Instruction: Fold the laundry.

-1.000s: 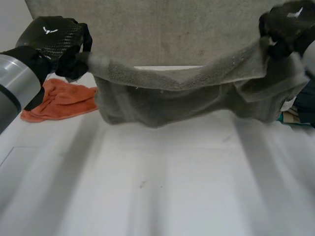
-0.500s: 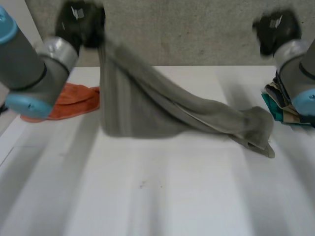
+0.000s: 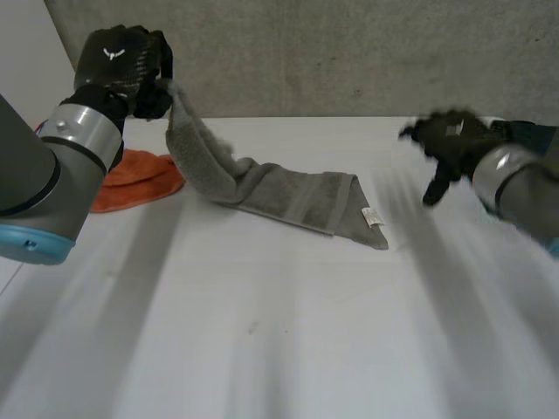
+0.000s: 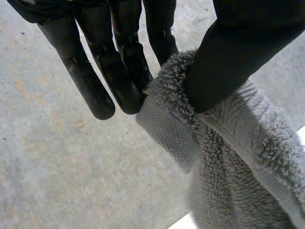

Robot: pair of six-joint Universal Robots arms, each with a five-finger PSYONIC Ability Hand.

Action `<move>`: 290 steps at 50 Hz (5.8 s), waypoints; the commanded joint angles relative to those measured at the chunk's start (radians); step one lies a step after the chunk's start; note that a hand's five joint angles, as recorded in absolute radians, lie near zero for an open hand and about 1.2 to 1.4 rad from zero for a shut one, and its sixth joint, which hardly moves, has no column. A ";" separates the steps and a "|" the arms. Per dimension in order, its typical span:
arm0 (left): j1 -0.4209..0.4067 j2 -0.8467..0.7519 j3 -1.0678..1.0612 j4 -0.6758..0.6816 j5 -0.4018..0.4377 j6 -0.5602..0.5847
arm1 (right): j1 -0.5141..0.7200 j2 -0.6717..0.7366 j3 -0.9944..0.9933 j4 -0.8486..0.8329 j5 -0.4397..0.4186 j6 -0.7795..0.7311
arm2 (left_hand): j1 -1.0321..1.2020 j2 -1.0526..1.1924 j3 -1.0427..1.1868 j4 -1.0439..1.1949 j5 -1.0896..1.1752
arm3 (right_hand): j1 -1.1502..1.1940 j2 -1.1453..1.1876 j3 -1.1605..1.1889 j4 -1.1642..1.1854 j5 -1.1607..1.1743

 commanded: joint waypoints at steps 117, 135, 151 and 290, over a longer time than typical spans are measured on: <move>0.042 -0.435 0.157 0.093 -0.053 0.285 | 0.001 0.355 -0.204 -0.363 0.172 -0.166 | 0.249 0.197 0.200 0.195 0.250 | 1.100 1.109 1.114 1.112 1.140; 0.100 0.093 -0.455 -0.676 -0.070 0.656 | -0.079 -0.088 0.304 0.274 0.178 -0.520 | 0.249 0.197 0.200 0.195 0.250 | 1.100 1.109 1.114 1.112 1.140; 0.110 0.052 -0.391 -0.337 -0.069 0.700 | -0.133 -0.080 0.335 0.001 0.172 -0.479 | 0.249 0.197 0.200 0.195 0.250 | 1.100 1.109 1.114 1.112 1.140; 0.079 0.168 -0.362 -0.029 0.075 0.161 | 0.521 0.288 0.154 -0.543 -0.259 -0.563 | -0.946 -0.998 -0.995 -1.000 -0.945 | 0.932 0.941 0.947 0.945 0.972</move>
